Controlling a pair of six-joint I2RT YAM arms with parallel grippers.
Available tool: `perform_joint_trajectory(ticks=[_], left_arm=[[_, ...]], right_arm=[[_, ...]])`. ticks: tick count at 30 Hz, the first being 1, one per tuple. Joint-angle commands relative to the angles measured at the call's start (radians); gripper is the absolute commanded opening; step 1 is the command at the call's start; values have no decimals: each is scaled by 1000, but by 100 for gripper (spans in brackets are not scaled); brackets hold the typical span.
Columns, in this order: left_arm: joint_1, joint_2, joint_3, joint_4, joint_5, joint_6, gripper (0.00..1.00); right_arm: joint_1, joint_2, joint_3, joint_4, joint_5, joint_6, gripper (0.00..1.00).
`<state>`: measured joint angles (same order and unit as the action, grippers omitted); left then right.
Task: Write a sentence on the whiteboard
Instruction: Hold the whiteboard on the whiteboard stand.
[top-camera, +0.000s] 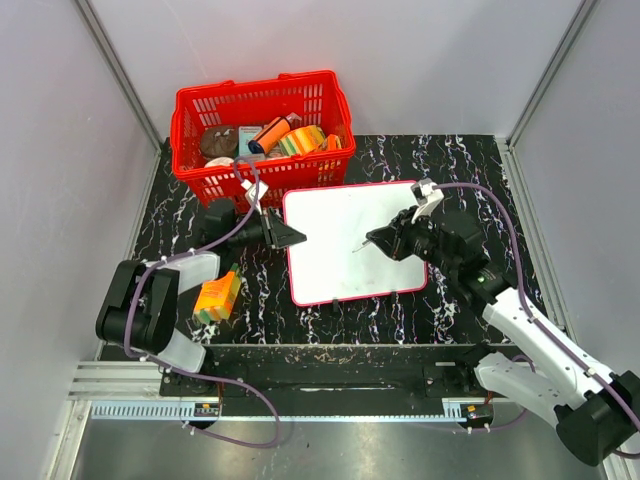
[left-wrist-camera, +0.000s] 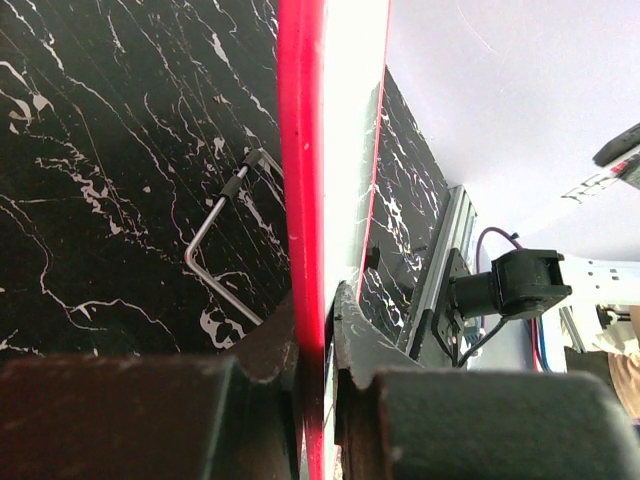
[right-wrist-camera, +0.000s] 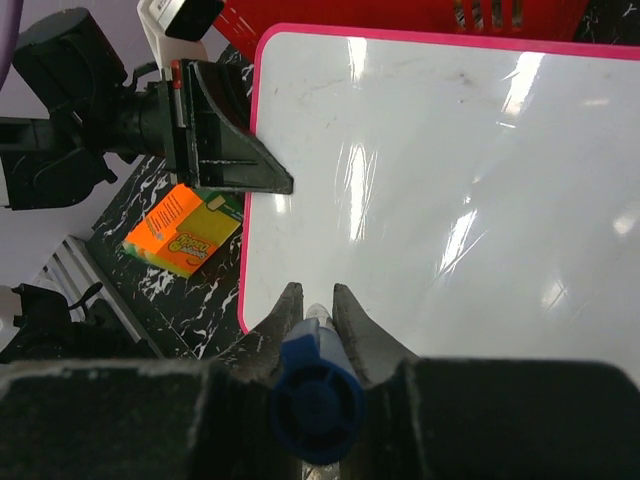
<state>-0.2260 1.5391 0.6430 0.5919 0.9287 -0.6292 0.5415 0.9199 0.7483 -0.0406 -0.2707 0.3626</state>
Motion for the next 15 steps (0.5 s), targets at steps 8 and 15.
perform_joint_trajectory(ticks=[8, 15], left_arm=[[-30, -20, -62, -150, -220, 229, 0], [-30, -2, -52, -165, -226, 229, 0]], right_arm=[[61, 14, 63, 111, 132, -39, 0], [268, 143, 180, 119, 362, -105, 0]])
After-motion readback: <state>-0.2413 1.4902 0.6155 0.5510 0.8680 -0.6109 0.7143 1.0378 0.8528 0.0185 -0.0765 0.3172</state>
